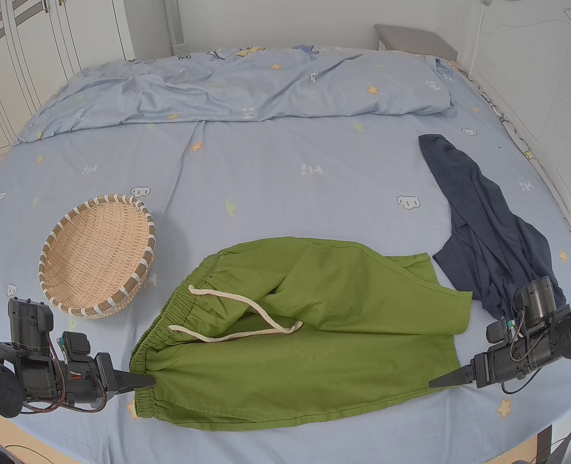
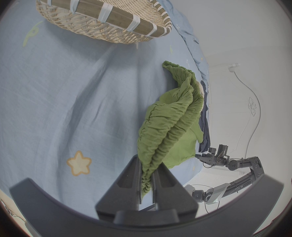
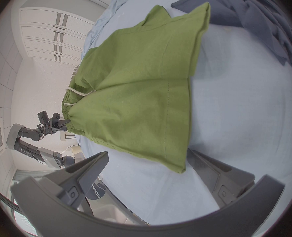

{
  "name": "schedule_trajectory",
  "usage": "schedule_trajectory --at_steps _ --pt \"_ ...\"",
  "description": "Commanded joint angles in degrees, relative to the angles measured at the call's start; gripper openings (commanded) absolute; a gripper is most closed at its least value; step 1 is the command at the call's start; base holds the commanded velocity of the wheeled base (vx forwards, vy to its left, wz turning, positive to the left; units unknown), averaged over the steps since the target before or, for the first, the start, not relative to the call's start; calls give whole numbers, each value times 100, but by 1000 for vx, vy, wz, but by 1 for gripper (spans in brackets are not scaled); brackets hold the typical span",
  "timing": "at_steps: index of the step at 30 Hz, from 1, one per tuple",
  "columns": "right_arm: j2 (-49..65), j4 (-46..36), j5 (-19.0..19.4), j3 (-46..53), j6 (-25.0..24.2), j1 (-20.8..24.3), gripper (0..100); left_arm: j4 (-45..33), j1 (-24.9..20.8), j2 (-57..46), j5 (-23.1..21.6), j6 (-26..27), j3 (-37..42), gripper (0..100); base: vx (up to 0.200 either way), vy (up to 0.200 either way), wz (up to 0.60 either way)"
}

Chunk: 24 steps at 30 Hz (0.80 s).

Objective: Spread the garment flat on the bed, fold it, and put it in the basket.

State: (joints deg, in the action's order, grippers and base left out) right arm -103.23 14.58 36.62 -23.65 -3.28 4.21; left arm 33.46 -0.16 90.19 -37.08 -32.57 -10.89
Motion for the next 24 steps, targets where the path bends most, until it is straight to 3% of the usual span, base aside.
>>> schedule_trajectory --at_steps 1,3,4,18,24 --pt "-180 115 -6 18 -6 -34 100 2 7 -1 -1 -3 -1 0 0 0 0" --pt "-198 115 3 10 -6 -60 100 2 -2 -1 -1 -3 -10 0 0 0 0" --pt "-198 115 3 10 -6 -69 0 2 7 8 -1 -3 -1 0 0 0 0" --pt "-110 71 82 106 -6 -227 0 2 51 43 17 -3 8 0 0 0 0" --pt "488 -52 56 379 -6 -368 0 -42 51 52 17 58 34 0 0 0 0"
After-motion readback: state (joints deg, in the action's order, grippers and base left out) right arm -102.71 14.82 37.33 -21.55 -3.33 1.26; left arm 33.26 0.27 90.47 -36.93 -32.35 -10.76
